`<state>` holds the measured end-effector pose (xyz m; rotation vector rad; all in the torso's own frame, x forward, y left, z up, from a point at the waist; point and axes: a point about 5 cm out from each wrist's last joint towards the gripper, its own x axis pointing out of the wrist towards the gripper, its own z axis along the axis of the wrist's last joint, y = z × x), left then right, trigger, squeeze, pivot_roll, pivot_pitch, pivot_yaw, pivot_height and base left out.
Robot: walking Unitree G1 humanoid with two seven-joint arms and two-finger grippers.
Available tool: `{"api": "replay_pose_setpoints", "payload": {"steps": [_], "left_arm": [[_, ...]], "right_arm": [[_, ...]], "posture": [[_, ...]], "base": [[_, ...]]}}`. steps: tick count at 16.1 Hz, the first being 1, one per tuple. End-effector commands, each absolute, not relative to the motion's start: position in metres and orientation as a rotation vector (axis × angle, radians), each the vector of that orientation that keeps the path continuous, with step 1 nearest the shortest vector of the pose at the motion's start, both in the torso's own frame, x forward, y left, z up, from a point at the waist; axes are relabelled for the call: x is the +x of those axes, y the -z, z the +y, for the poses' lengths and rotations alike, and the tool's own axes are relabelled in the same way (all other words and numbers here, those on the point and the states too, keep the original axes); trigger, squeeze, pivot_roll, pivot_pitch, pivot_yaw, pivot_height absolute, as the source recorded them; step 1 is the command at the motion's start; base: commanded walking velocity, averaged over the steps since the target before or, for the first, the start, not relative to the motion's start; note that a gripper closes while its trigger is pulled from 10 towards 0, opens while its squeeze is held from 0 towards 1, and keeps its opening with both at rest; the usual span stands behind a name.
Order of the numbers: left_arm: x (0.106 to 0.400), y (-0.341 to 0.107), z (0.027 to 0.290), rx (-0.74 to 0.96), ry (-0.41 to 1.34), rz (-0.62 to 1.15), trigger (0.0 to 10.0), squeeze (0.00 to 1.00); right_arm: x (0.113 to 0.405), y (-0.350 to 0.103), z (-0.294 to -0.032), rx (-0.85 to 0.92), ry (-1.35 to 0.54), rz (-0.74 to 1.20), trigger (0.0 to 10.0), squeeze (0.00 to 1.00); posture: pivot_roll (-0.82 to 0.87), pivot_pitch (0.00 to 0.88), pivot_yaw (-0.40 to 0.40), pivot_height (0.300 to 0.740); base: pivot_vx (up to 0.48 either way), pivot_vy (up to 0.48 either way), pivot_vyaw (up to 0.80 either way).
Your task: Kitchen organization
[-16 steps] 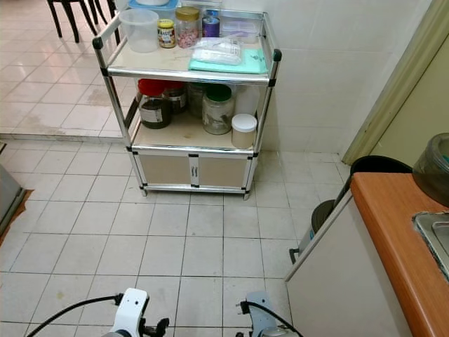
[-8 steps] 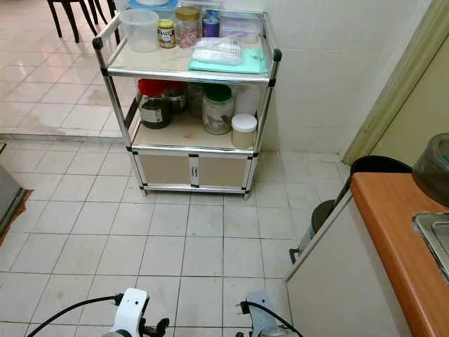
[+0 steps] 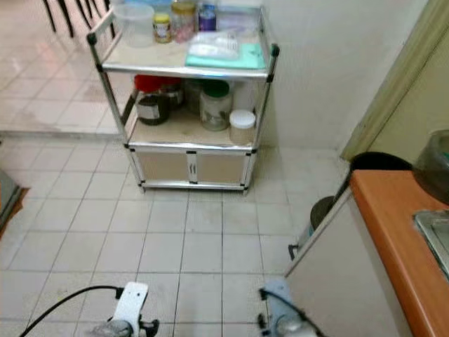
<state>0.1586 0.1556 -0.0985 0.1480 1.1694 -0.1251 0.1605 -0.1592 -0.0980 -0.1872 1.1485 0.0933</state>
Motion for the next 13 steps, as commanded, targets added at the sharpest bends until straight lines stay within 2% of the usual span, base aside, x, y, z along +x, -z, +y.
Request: {"api": "replay_pose_setpoints", "payload": {"steps": [1, 2, 3, 4, 5, 6, 7, 8, 9, 10, 13], "left_arm": [[0.156, 0.100, 0.156, 0.162, 0.118, 1.189, 10.0, 0.00], [0.158, 0.099, 0.158, 0.176, 0.110, 1.184, 10.0, 0.00], [0.162, 0.097, 0.159, 0.183, 0.106, 1.154, 10.0, 0.00], [0.166, 0.095, 0.159, 0.187, 0.103, 1.132, 10.0, 0.00], [0.177, 0.090, 0.161, 0.157, 0.082, 1.064, 10.0, 0.54], [0.190, 0.083, 0.165, 0.124, 0.058, 0.985, 10.0, 1.00], [0.193, 0.080, 0.167, 0.117, 0.050, 0.960, 10.0, 1.00], [0.209, 0.069, 0.171, 0.119, 0.045, 0.850, 10.0, 1.00], [0.215, 0.064, 0.171, 0.110, 0.045, 0.808, 10.0, 1.00], [0.229, 0.051, 0.172, 0.114, 0.050, 0.694, 10.0, 1.00], [0.246, 0.023, 0.174, 0.098, 0.033, 0.491, 10.0, 1.00]], "right_arm": [[0.160, 0.098, -0.162, -0.188, -0.088, 1.144, 10.0, 0.00], [0.161, 0.098, -0.160, -0.183, -0.101, 1.129, 10.0, 0.00], [0.166, 0.096, -0.156, -0.184, -0.129, 1.098, 10.0, 0.07], [0.170, 0.094, -0.154, -0.188, -0.144, 1.080, 10.0, 0.50], [0.185, 0.087, -0.146, -0.184, -0.195, 1.016, 10.0, 1.00], [0.207, 0.074, -0.135, -0.207, -0.276, 0.912, 10.0, 1.00], [0.214, 0.070, -0.132, -0.216, -0.293, 0.877, 10.0, 1.00], [0.233, 0.056, -0.127, -0.197, -0.309, 0.783, 10.0, 1.00], [0.240, 0.050, -0.125, -0.185, -0.316, 0.744, 10.0, 1.00], [0.253, 0.038, -0.122, -0.160, -0.332, 0.669, 10.0, 1.00], [0.270, 0.014, -0.114, -0.113, -0.378, 0.512, 10.0, 1.00]], "posture": [[-0.01, 0.000, -0.013, 0.740], [-0.01, 0.000, -0.013, 0.740], [0.00, 0.000, -0.013, 0.740], [0.00, 0.000, -0.013, 0.740], [0.01, 0.000, -0.010, 0.740], [0.01, 0.000, -0.004, 0.740], [0.01, 0.000, -0.003, 0.740], [0.02, 0.000, -0.004, 0.740], [0.03, 0.000, -0.006, 0.740], [0.04, 0.000, -0.009, 0.740], [0.04, 0.000, -0.007, 0.740]], "base": [[0.000, 0.000, 0.00], [0.000, 0.000, 0.00], [0.000, 0.000, 0.00], [0.000, 0.000, 0.00], [0.000, 0.000, 0.00], [0.000, 0.000, 0.00], [0.000, 0.000, 0.00], [0.000, 0.000, 0.00], [0.000, 0.000, 0.00], [0.000, 0.000, 0.00], [0.000, 0.000, 0.00]]}}
